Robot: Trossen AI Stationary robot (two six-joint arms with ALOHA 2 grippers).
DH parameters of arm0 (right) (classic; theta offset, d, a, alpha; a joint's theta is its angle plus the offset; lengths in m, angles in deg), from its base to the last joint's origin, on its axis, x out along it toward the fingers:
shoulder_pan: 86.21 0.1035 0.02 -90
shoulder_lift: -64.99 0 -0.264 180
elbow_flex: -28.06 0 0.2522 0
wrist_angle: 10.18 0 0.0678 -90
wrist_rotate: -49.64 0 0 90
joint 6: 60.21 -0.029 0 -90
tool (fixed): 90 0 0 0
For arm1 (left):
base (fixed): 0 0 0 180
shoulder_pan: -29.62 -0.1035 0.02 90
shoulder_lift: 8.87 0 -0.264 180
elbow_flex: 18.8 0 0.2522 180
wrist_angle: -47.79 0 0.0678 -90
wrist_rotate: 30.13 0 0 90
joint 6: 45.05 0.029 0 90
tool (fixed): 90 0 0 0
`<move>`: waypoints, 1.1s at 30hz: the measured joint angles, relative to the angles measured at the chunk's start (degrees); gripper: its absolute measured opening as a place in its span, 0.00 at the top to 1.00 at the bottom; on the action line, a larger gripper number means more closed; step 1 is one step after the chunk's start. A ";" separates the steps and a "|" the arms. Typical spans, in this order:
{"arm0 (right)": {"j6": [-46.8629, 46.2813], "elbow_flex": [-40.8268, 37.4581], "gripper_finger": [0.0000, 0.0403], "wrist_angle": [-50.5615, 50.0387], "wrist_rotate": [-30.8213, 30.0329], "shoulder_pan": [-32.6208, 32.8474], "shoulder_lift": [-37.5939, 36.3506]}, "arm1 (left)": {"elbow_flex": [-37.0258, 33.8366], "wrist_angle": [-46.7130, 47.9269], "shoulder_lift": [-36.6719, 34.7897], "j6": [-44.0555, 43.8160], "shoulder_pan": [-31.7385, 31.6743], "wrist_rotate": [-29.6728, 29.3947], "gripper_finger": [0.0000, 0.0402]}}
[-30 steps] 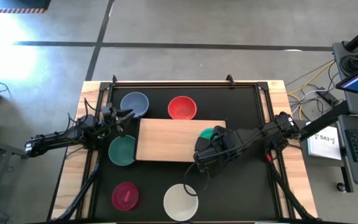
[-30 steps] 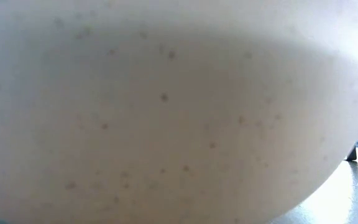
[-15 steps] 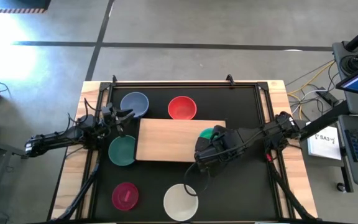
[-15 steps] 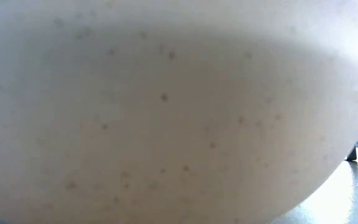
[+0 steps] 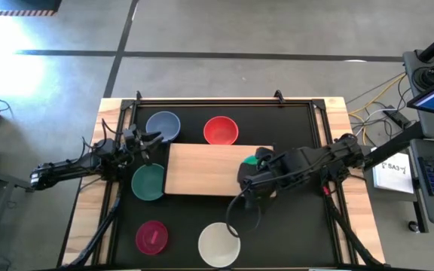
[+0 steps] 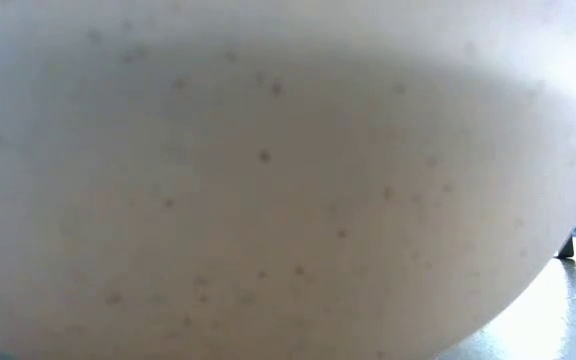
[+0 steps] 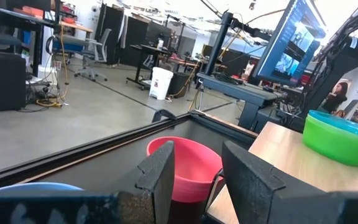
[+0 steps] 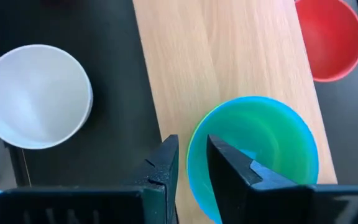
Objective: Place and stack bowls onto a shelf
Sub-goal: Stack the small pink bowl on top of the blue bowl on the shelf
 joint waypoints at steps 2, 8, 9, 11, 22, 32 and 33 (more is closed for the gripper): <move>1.75 0.51 0.82 -0.03 -0.33 0.04 0.00 | 0.00 -0.12 0.00 -0.02 0.01 -0.05 0.71; 6.29 1.36 0.82 -0.28 -0.37 0.02 -0.09 | 0.02 -0.58 0.02 -4.13 0.09 -0.03 0.71; 6.79 1.36 0.82 -0.27 -0.37 0.02 -0.19 | 0.00 -0.91 0.02 -4.20 0.09 -0.03 0.71; 7.60 1.36 0.81 -0.28 -0.37 0.02 -0.57 | 0.01 -0.98 0.05 -4.33 0.09 -0.03 0.71; 8.12 1.36 0.83 -0.32 -0.39 0.02 -4.28 | 0.02 -11.11 0.16 -12.38 0.09 -0.03 0.71; 6.68 1.34 0.82 -0.32 -0.37 0.02 -5.32 | 0.02 -12.10 1.47 -19.53 0.09 0.49 0.71; 7.11 1.33 0.82 -0.31 -0.37 0.02 -5.40 | 0.02 -11.79 2.09 -19.83 0.09 2.76 0.71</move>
